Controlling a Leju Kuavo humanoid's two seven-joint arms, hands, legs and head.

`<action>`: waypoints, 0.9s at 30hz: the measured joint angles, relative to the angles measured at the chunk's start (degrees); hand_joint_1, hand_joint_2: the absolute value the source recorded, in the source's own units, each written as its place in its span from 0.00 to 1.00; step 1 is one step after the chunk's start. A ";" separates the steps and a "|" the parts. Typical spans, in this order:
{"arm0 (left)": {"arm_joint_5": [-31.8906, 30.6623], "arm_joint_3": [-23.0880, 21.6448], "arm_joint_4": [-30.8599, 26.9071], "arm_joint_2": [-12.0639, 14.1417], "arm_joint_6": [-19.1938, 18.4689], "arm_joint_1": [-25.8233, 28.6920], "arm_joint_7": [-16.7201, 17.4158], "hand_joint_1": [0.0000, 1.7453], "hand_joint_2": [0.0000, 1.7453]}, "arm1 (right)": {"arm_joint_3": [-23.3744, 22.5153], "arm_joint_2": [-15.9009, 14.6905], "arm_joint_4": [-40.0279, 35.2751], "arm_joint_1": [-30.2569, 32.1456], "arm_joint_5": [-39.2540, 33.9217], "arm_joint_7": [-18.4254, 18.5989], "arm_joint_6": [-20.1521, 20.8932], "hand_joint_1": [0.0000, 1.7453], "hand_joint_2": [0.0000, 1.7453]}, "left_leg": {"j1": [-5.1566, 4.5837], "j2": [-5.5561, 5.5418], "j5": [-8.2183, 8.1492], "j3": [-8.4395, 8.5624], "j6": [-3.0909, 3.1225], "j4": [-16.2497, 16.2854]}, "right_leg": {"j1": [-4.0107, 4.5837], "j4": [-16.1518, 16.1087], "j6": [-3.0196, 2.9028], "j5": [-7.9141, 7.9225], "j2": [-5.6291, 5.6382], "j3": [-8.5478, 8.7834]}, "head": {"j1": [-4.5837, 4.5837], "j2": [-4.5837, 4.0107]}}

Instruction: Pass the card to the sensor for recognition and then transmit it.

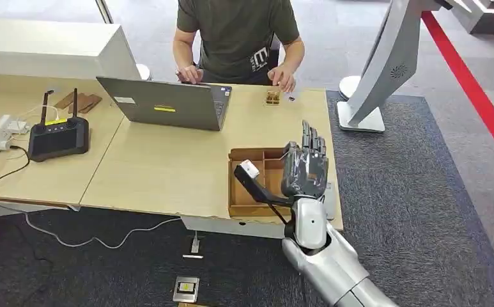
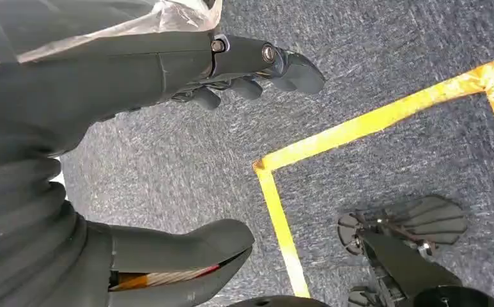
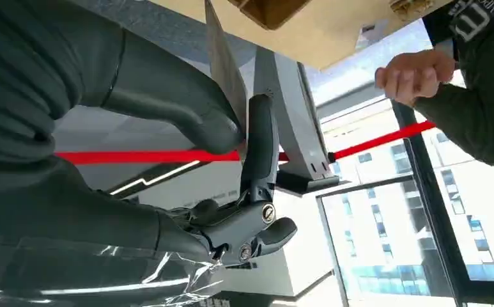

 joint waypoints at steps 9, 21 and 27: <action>0.00 -1.90 -0.02 -0.20 -0.66 -0.51 0.24 0.00 1.00 | -0.07 -0.15 -2.31 -0.95 -0.59 1.42 0.59 1.00 1.00 | 0.00 0.00 0.00 0.00 0.00 0.00 | 0.00 0.00 0.00 0.00 0.00 -0.01 | 0.00 0.00; 0.00 -4.09 -0.04 -0.48 -1.03 -0.97 0.57 0.00 1.00 | 0.00 -0.22 -3.50 -1.28 -2.54 1.55 0.55 1.00 1.00 | 0.00 0.00 0.00 -0.01 0.00 0.00 | 0.00 0.00 0.00 0.00 0.00 0.00 | 0.00 0.00; 0.00 -4.24 -0.04 -0.57 -0.98 -0.98 0.57 0.00 1.00 | 0.02 -0.05 -3.23 -1.44 -3.30 0.42 -0.28 1.00 1.00 | 0.00 0.00 0.00 -0.01 0.00 0.00 | 0.00 0.00 0.00 0.00 0.00 0.00 | 0.00 0.00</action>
